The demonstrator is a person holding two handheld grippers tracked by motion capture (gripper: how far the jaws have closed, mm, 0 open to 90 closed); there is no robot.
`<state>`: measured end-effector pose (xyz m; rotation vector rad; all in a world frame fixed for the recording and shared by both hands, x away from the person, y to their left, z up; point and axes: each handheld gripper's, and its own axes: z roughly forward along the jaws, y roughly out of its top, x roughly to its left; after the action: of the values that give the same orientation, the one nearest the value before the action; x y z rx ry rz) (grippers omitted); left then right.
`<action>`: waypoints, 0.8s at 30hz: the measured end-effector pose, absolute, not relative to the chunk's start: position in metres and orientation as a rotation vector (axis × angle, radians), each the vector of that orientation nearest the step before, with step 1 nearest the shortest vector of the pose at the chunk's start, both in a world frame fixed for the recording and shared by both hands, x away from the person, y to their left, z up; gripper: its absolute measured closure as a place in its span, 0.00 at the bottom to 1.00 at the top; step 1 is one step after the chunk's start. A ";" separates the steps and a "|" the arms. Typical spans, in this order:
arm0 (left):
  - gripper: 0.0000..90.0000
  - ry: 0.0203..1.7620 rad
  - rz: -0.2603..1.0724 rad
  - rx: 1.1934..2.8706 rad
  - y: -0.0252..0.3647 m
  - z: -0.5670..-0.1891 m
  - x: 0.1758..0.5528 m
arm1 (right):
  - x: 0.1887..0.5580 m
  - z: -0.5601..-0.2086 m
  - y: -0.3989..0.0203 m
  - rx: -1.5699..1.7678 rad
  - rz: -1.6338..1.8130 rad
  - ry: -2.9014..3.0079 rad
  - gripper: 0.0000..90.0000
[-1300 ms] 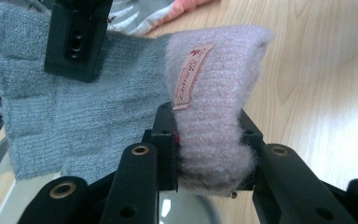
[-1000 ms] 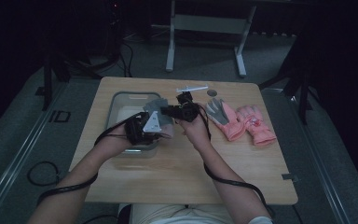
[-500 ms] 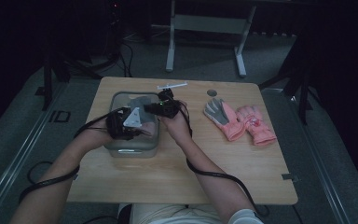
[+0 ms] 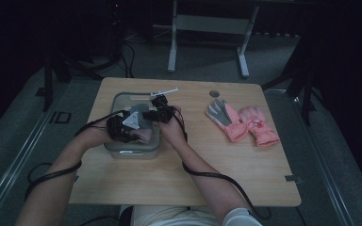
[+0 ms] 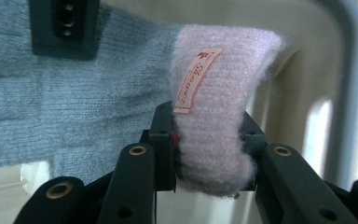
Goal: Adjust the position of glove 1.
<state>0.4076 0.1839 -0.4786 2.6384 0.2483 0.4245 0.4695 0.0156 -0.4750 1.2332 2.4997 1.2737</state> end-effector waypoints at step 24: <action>0.65 0.313 0.320 2.787 0.163 -0.501 0.431 | 0.460 -0.459 -0.014 1.213 1.322 2.478 0.71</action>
<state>0.4312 0.1634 -0.5012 2.7867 0.3127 0.3205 0.4599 -0.0144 -0.4585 1.2134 2.4778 1.3218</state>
